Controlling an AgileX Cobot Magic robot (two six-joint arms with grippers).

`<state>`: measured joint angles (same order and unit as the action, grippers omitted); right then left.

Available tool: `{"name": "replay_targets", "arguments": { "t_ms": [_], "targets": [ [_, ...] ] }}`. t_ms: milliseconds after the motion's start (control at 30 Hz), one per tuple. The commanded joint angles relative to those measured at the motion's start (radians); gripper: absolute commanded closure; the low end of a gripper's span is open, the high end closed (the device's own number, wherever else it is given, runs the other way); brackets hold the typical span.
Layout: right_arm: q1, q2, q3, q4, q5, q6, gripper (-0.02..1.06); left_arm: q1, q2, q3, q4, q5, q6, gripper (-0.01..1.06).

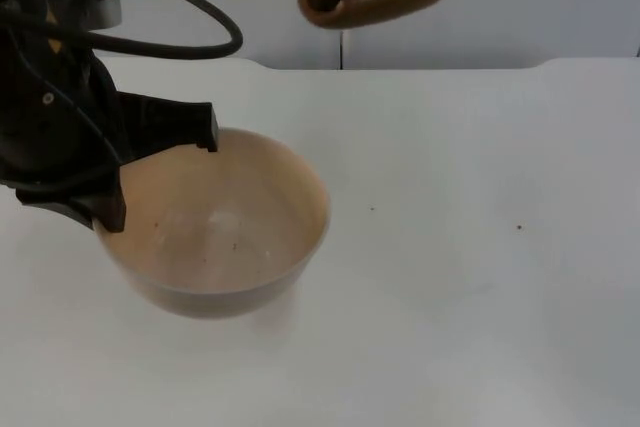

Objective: Pick up the bowl with the left hand and pour the coffee beans from the cup into the bowl with the right hand.

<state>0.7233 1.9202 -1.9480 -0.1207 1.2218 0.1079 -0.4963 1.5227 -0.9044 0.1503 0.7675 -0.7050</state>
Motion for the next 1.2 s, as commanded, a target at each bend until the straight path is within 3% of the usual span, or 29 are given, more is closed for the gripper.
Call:
{"name": "replay_targets", "arguments": {
  "t_ms": [0,300,533,700,1167],
  "targets": [
    [0.028,0.01,-0.002,-0.051,-0.001,0.024,1.05,-0.006,-0.006,0.001,-0.014,-0.006,-0.008,1.05],
    [0.116,0.041,-0.002,-0.068,-0.045,0.036,1.05,-0.006,-0.006,0.002,-0.014,-0.011,-0.008,1.05],
    [0.175,0.056,-0.002,-0.174,-0.053,0.036,1.05,-0.006,-0.006,0.002,-0.017,-0.015,-0.008,1.05],
    [0.209,0.056,-0.002,-0.299,-0.049,0.034,1.05,-0.006,-0.006,0.002,-0.019,-0.021,-0.008,1.05],
    [0.265,0.054,-0.002,-0.447,-0.054,0.034,1.05,-0.006,-0.006,0.002,-0.03,-0.029,-0.008,1.05]
  ]
}}
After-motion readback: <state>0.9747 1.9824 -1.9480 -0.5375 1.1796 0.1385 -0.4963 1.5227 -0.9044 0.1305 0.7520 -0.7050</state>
